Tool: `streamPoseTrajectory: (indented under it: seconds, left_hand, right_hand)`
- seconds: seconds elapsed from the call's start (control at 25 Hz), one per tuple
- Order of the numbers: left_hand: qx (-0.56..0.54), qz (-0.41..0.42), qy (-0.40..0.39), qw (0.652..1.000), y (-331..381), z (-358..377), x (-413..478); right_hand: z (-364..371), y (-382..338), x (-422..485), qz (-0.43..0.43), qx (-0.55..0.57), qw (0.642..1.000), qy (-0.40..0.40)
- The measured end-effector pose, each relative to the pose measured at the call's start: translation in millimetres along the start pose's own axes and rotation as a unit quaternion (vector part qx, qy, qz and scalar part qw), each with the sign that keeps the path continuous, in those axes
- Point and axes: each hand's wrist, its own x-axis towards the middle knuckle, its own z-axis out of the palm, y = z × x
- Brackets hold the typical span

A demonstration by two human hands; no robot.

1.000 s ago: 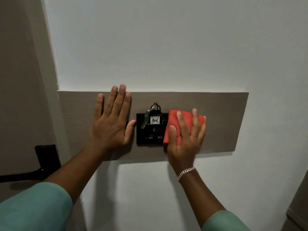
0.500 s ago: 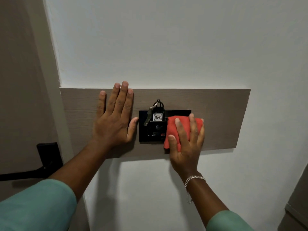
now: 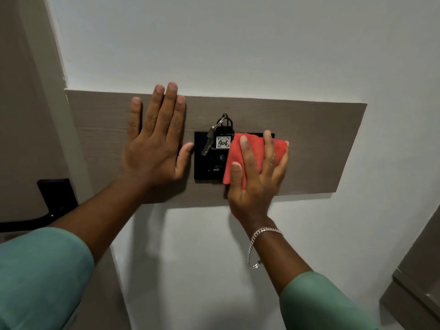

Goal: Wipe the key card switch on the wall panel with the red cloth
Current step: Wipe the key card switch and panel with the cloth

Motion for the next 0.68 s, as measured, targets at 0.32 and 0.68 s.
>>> streamPoseTrajectory:
  seconds: [0.32,0.68]
  left_hand:
    - [-0.005,0.001,0.005,1.000,1,-2,-1]
    - [-0.017,-0.004,0.028,0.999,1,2,-2]
  right_hand:
    - [-3,9,7,-0.034,-0.011,0.999,0.004]
    - [-6,17,33,-0.046,-0.011,0.998,0.027]
